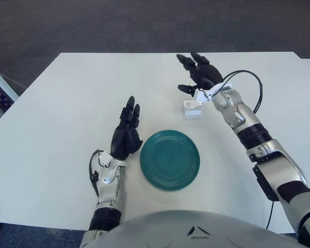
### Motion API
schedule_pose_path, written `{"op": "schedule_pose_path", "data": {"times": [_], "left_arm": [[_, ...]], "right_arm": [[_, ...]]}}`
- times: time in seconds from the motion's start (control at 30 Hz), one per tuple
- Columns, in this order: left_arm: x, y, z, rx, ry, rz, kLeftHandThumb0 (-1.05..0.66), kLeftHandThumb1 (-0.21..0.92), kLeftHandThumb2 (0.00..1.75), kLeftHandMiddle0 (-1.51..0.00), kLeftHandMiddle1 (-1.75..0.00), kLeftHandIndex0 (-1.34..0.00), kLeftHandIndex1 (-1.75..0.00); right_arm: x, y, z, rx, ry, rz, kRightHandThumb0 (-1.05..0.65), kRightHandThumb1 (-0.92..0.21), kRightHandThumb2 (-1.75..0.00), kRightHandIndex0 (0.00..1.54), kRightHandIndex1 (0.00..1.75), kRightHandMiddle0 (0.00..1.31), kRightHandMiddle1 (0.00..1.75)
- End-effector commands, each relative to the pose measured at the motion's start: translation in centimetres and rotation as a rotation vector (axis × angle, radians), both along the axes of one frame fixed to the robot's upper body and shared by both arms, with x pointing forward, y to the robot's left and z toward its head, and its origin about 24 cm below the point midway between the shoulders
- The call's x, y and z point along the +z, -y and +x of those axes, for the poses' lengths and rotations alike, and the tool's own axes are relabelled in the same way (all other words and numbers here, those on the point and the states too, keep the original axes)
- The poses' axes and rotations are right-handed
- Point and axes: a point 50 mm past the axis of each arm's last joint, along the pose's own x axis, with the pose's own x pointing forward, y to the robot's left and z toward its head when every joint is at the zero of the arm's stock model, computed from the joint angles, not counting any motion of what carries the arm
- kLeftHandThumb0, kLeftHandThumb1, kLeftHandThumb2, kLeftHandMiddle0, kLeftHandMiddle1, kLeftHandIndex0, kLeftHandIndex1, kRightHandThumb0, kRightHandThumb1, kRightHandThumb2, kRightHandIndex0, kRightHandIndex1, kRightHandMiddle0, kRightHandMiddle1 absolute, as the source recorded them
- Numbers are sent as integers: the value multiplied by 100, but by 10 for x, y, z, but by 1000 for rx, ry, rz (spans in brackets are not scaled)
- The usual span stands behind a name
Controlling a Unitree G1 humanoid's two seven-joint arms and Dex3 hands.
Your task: Put the charger into the plate.
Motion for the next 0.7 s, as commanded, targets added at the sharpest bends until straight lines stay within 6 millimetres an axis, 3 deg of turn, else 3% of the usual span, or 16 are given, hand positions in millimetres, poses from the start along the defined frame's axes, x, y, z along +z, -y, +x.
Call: {"op": "schedule_pose_path", "data": {"times": [0.0, 0.27, 0.67], "left_arm": [[-39, 9, -21, 27, -174, -102, -105, 92, 83, 0, 0, -2, -1], [-44, 13, -22, 96, -247, -68, -105, 92, 82, 0, 0, 0, 0], [-41, 12, -24, 157, -257, -1, -105, 92, 83, 0, 0, 0, 0]], "right_arm": [[0, -3, 3, 21, 6, -68, -104, -92, -76, 0, 0, 3, 17], [-27, -14, -1, 37, -94, -92, -103, -92, -70, 0, 0, 0, 23], [-47, -5, 8, -7, -172, -104, -104, -92, -77, 0, 0, 0, 24]]}}
